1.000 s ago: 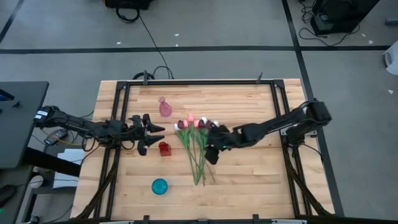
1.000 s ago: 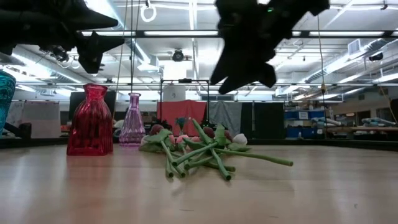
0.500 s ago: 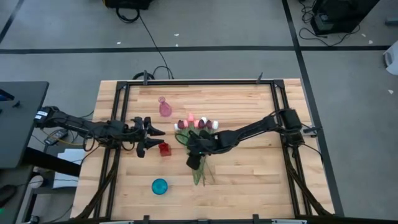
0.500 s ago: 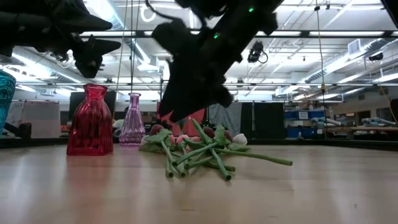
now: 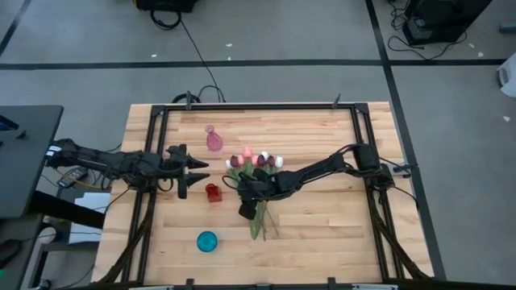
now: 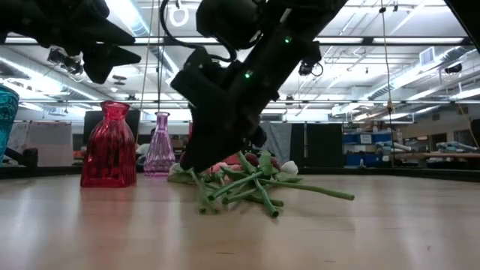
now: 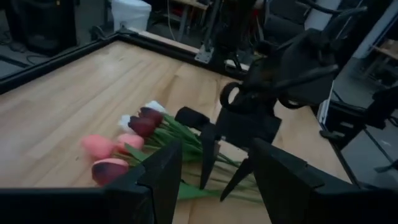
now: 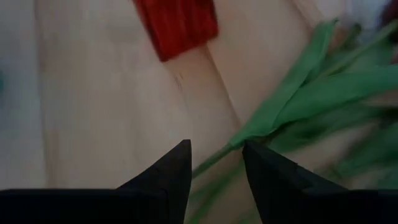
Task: Sort flowers into vase by color
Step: Put the left red flower into the pink vase, then put the right red flower into the pink vase
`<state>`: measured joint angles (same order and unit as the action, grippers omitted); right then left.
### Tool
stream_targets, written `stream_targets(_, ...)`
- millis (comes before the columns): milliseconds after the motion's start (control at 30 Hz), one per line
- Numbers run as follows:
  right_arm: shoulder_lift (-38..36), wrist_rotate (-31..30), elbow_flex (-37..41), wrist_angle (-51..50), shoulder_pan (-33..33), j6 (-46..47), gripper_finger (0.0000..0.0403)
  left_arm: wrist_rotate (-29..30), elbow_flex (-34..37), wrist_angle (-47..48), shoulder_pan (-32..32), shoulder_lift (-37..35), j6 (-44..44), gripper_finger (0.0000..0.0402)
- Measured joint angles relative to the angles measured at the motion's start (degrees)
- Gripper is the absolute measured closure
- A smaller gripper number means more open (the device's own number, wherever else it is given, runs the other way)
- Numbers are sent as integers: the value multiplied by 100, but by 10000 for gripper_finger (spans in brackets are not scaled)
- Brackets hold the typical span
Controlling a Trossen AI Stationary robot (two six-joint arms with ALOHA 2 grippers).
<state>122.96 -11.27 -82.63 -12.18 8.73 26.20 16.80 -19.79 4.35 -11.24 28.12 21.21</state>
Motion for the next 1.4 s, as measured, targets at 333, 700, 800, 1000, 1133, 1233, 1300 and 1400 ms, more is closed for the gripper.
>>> stream_targets(333, 164, -208, 0, 98, -45, -95, 291, -51, 1, 280, -5, -7, 42, 204)
stream_targets(700, 112, -72, 4, -185, -173, 168, 393, -281, 2, 435, -5, -25, 184, 204)
stream_targets(800, 37, 48, 7, -280, -173, 46, 397, -512, 2, 432, -5, -71, 240, 204)
stream_targets(1000, -253, 199, 13, -742, -173, -176, 397, -577, 4, 451, -7, -204, 280, 204)
stream_targets(1133, -436, 353, 13, -882, -170, -147, 382, -573, 4, 465, -7, -169, 278, 204)
stream_targets(1233, -552, 526, 13, -1172, -170, 79, 353, -555, 5, 493, -7, -115, 284, 204)
stream_targets(1300, -694, 587, 13, -1734, -170, 426, 330, -555, 8, 537, -7, -99, 316, 204)
stream_targets(1400, -922, 594, 13, -2565, -170, 1251, 297, -553, 8, 647, -7, -93, 326, 204)
